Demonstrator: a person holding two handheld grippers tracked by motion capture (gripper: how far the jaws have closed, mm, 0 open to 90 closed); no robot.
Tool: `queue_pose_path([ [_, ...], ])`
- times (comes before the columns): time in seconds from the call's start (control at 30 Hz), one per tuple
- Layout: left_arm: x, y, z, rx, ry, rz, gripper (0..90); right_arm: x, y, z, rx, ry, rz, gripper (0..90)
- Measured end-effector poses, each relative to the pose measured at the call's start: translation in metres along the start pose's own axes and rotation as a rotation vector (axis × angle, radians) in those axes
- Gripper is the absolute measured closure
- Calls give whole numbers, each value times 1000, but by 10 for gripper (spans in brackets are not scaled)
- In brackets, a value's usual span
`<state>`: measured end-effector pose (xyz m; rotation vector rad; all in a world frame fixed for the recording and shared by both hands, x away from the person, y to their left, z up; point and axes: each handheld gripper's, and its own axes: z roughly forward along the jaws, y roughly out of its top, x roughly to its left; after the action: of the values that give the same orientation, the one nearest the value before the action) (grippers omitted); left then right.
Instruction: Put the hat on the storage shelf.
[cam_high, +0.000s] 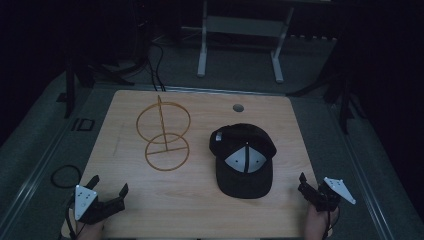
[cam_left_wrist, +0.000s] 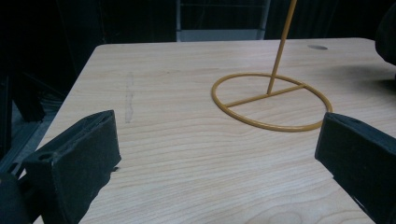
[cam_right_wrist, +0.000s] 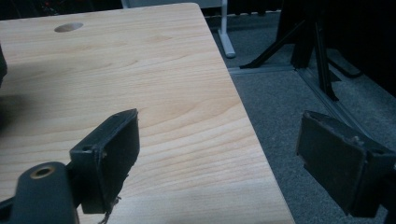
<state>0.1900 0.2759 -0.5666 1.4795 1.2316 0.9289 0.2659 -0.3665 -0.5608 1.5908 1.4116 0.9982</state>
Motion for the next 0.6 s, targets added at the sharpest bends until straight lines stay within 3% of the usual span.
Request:
queue_pose_path([
  [0.17, 0, 0, 0, 2, -7, -6, 2, 1, 1, 2, 15, 22, -18, 134],
  [0.2, -1, 1, 1, -2, -30, -20, 3, 4, 1, 3, 24, 22, -42, 134],
  [0.33, -2, 1, 1, -3, -45, -20, 3, 9, 5, 3, 54, 56, -61, 133],
  [0.5, 0, 1, 1, -3, -50, -30, 3, 18, 26, -7, 42, 134, -74, 130],
  [0.6, -1, 0, 2, 1, -51, -26, 3, 27, 42, -14, 36, 183, -110, 129],
])
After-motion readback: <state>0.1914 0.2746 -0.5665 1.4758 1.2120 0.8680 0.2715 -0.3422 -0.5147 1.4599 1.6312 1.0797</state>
